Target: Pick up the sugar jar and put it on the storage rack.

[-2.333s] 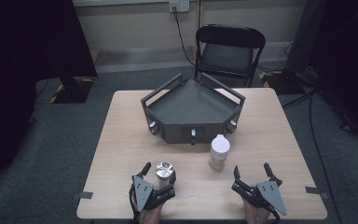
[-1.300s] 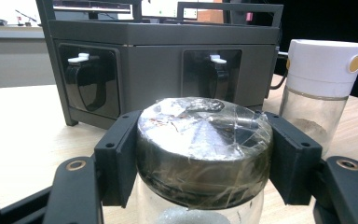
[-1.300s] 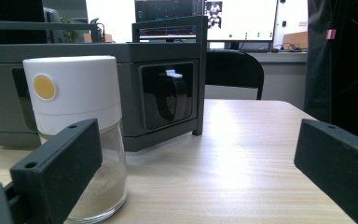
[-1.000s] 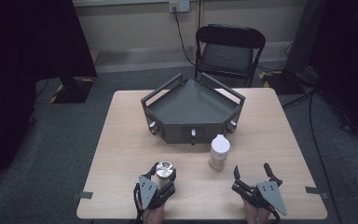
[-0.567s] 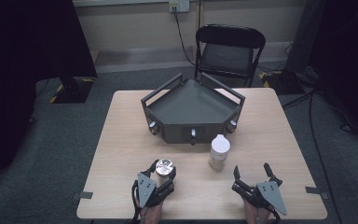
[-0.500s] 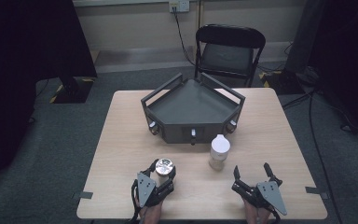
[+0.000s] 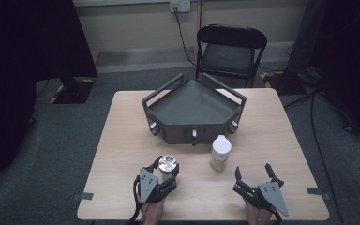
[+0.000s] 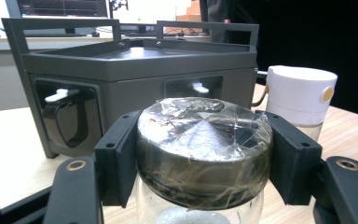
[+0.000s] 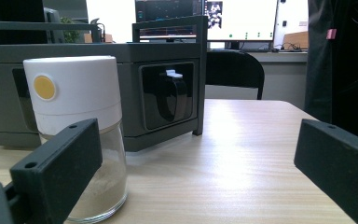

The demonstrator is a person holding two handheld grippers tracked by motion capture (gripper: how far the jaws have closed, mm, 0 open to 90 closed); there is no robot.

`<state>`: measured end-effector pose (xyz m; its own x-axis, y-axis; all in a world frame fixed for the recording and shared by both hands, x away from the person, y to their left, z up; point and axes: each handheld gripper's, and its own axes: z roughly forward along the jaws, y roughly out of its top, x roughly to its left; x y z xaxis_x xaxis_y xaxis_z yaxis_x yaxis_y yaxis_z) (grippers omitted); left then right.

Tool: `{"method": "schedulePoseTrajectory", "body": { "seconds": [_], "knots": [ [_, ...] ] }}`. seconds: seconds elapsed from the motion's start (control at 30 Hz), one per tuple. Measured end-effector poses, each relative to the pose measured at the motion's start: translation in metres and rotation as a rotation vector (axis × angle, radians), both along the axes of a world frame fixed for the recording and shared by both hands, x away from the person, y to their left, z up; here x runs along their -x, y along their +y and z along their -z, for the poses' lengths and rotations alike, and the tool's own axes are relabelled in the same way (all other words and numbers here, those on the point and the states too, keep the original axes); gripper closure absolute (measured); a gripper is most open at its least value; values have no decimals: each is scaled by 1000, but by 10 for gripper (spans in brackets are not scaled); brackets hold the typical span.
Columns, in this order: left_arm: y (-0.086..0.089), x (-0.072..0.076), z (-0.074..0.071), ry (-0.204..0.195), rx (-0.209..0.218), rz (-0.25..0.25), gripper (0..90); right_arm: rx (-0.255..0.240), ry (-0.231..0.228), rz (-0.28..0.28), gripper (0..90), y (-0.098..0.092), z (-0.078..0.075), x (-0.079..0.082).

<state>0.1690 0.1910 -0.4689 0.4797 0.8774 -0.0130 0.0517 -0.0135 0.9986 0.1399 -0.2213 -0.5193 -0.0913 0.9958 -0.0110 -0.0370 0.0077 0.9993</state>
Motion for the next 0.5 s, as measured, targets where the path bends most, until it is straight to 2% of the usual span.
{"method": "schedulePoseTrajectory", "body": {
  "seconds": [0.3,0.37,0.5],
  "knots": [
    [3,-9,-10,-14,7,29,351,-1,1,-1,0,0,0,0],
    [6,-12,-14,-11,22,38,351,-1,1,-1,0,0,0,0],
    [7,-16,-21,-16,18,42,351,1,0,-3,0,-1,0,0]
  ]
}}
